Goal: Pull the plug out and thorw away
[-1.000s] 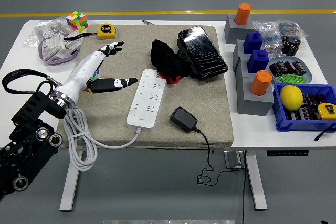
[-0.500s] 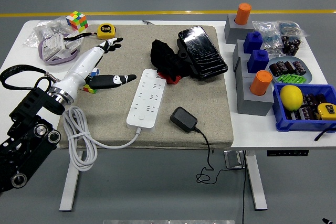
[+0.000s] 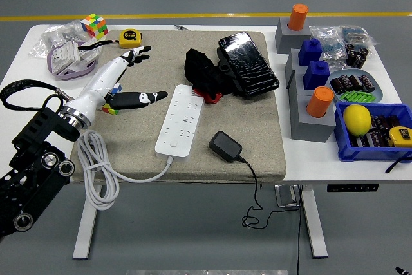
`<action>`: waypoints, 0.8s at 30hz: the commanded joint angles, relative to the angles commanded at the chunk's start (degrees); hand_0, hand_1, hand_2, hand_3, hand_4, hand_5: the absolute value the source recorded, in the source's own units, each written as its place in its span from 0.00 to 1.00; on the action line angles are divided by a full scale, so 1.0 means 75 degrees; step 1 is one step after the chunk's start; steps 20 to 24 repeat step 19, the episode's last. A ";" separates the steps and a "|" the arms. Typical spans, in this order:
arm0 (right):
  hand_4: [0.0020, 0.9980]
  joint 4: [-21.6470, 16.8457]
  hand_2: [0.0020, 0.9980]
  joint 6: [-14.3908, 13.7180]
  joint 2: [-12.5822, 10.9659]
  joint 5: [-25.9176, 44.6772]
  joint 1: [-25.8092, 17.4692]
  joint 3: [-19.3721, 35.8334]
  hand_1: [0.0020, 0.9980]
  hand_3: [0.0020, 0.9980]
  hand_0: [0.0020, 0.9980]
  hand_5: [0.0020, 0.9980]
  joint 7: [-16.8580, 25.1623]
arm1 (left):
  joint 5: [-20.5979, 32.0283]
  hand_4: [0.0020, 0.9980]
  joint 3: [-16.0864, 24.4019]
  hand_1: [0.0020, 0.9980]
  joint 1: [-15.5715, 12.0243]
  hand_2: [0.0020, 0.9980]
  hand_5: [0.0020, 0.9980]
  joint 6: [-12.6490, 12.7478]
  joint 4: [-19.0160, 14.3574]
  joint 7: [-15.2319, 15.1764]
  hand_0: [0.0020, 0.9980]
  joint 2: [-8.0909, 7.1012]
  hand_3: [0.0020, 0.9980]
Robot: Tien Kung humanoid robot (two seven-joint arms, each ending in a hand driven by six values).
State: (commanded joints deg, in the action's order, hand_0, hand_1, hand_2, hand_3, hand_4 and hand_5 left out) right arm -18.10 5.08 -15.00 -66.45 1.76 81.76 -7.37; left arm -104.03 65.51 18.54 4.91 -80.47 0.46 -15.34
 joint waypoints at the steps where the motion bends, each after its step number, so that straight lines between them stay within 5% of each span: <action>1: 0.98 0.0000 0.67 0.0002 0.0002 -0.0002 -0.0001 0.0002 0.62 0.59 0.54 0.53 0.0000 | -0.0007 0.96 0.0004 0.85 -0.0004 0.88 0.46 0.0005 0.0002 0.0001 0.80 0.0000 0.93; 24: 0.98 0.0005 0.67 0.0015 -0.0031 0.0014 0.0023 -0.0045 0.62 0.59 0.54 0.53 -0.0002 | -0.0063 0.96 0.0002 0.86 -0.0012 0.88 0.45 0.0031 0.0009 0.0012 0.81 0.0014 0.93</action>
